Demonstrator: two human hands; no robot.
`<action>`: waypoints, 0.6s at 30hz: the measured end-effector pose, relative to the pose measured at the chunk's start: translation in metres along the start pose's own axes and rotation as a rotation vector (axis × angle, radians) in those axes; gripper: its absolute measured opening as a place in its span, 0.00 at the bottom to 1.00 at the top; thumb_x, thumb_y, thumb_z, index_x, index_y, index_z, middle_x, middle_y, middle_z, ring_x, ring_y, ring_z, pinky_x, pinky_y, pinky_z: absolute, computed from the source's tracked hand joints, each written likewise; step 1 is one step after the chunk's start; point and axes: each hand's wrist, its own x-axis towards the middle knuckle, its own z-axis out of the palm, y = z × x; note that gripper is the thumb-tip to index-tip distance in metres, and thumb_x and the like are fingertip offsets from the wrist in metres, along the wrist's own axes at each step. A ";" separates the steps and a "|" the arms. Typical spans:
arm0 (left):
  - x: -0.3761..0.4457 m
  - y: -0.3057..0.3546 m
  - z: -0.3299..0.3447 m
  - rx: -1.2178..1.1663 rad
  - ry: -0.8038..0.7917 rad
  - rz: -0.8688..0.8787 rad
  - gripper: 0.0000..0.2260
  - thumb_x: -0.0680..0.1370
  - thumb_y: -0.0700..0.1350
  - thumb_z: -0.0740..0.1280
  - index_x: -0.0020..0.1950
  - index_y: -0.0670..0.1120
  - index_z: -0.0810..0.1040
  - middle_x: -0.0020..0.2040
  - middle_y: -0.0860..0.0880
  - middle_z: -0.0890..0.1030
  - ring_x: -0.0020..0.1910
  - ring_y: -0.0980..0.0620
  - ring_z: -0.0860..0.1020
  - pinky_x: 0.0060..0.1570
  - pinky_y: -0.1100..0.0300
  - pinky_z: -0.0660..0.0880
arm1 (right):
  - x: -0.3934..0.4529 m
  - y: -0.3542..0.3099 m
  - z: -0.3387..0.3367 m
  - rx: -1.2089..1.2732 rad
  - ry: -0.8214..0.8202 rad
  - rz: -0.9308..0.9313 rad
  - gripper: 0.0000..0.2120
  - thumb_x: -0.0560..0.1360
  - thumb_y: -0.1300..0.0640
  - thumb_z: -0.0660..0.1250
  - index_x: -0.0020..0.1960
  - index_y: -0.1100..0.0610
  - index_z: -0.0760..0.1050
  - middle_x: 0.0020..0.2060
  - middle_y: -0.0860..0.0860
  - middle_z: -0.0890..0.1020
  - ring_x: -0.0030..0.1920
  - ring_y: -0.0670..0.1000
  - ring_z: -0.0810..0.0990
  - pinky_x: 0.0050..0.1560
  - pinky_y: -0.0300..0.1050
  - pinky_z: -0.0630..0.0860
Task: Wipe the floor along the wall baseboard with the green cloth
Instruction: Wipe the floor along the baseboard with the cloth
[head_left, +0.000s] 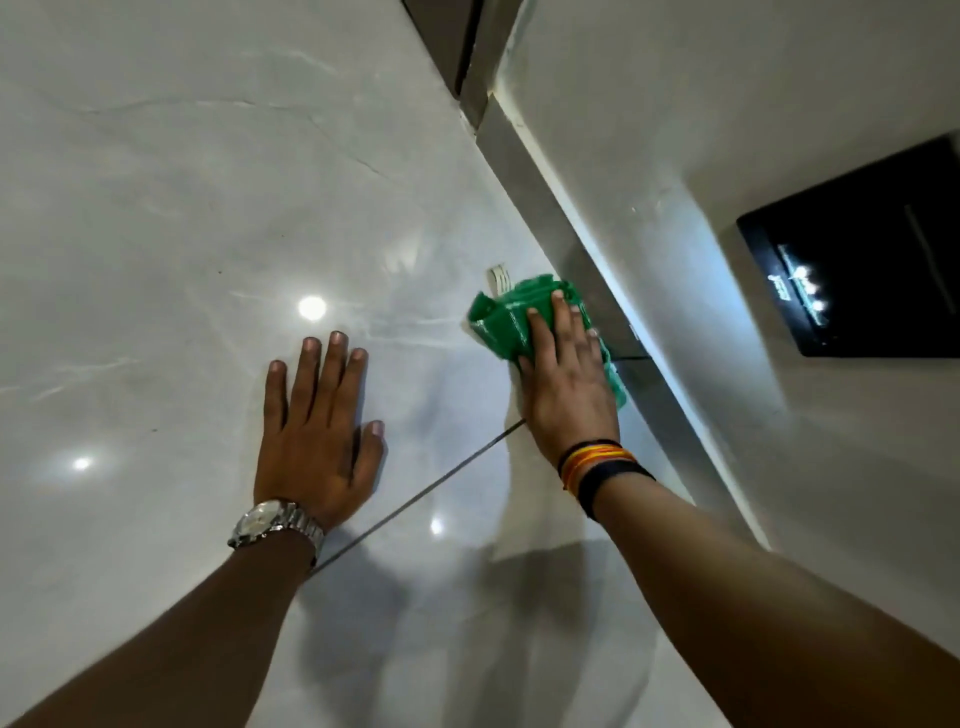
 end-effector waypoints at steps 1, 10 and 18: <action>0.000 0.001 0.000 -0.001 0.004 0.003 0.36 0.81 0.54 0.57 0.88 0.43 0.56 0.89 0.41 0.55 0.89 0.39 0.51 0.87 0.40 0.41 | -0.001 0.002 0.002 -0.009 -0.006 0.011 0.26 0.85 0.51 0.54 0.80 0.57 0.58 0.82 0.60 0.54 0.81 0.62 0.53 0.80 0.63 0.53; 0.000 0.001 0.000 -0.008 -0.007 0.008 0.36 0.82 0.55 0.56 0.88 0.43 0.56 0.89 0.41 0.54 0.89 0.40 0.49 0.87 0.41 0.40 | -0.006 0.014 0.004 -0.039 0.035 -0.068 0.24 0.85 0.54 0.54 0.80 0.58 0.57 0.82 0.59 0.53 0.82 0.61 0.51 0.80 0.62 0.53; -0.001 -0.001 0.001 -0.025 -0.008 0.002 0.36 0.82 0.55 0.56 0.88 0.45 0.54 0.90 0.43 0.52 0.89 0.42 0.48 0.87 0.42 0.39 | -0.069 0.056 0.022 0.025 0.038 0.009 0.23 0.83 0.56 0.60 0.76 0.61 0.63 0.81 0.60 0.56 0.81 0.62 0.56 0.79 0.63 0.55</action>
